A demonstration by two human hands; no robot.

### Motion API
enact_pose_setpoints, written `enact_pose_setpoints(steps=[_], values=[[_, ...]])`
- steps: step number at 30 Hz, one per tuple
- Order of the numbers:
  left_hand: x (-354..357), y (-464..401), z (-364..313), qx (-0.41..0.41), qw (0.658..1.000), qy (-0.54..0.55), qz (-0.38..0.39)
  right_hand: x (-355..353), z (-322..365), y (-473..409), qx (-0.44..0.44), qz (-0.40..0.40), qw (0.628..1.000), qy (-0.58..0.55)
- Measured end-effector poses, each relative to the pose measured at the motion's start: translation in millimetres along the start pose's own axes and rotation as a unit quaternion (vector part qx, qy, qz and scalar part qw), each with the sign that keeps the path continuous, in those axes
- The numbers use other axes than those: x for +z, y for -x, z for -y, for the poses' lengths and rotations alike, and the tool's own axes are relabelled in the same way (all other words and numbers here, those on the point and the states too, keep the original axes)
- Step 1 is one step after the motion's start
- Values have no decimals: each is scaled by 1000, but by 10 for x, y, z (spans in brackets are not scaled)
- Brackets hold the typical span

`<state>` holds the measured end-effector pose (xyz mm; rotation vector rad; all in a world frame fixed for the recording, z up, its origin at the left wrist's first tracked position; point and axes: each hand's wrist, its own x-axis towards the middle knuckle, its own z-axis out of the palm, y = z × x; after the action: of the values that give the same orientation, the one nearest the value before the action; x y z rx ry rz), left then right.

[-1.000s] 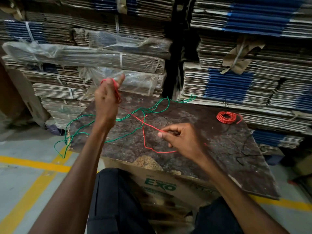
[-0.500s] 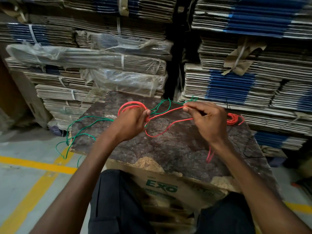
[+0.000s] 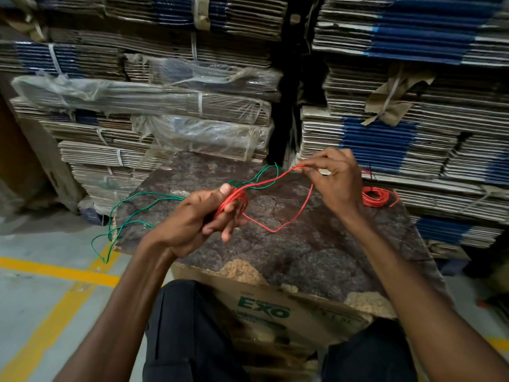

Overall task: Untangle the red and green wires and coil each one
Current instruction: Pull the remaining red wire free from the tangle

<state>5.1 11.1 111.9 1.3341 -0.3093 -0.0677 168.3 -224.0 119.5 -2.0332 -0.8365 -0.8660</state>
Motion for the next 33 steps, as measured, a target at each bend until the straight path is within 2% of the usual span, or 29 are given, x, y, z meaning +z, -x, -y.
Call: enact_pose_setpoints(steps=[2, 4, 10, 13, 18, 21, 24, 27, 30, 33], values=[[4, 9, -1, 5, 997, 64, -35, 28, -14, 13, -13, -26, 996, 82], [-7, 14, -4, 12, 991, 105, -80, 38, -12, 37, 12, -27, 994, 109], [-93, -17, 34, 14, 968, 170, -184, 60, -24, 90, 145, 9, 988, -47], [-144, -15, 80, 20, 950, 238, -201, 76, -103, 107, 223, 21, 961, -163], [-303, 20, 92, 57, 923, 321, -204, 27, -384, 158, 322, -1, 919, -227], [-380, 15, 96, 51, 912, 318, -253, 29, -529, 220, 348, -15, 918, -187], [-393, -24, 148, 13, 917, 282, -281, 125, -589, 276, 376, 38, 918, -122], [-364, -71, 226, -15, 923, 269, -274, 198, -553, 343, 343, 123, 931, -7], [-332, -94, 269, -23, 926, 269, -265, 183, -343, 374, 226, 173, 949, 132], [-298, -105, 269, -29, 928, 268, -255, 255, -168, 347, 92, 184, 973, 109]])
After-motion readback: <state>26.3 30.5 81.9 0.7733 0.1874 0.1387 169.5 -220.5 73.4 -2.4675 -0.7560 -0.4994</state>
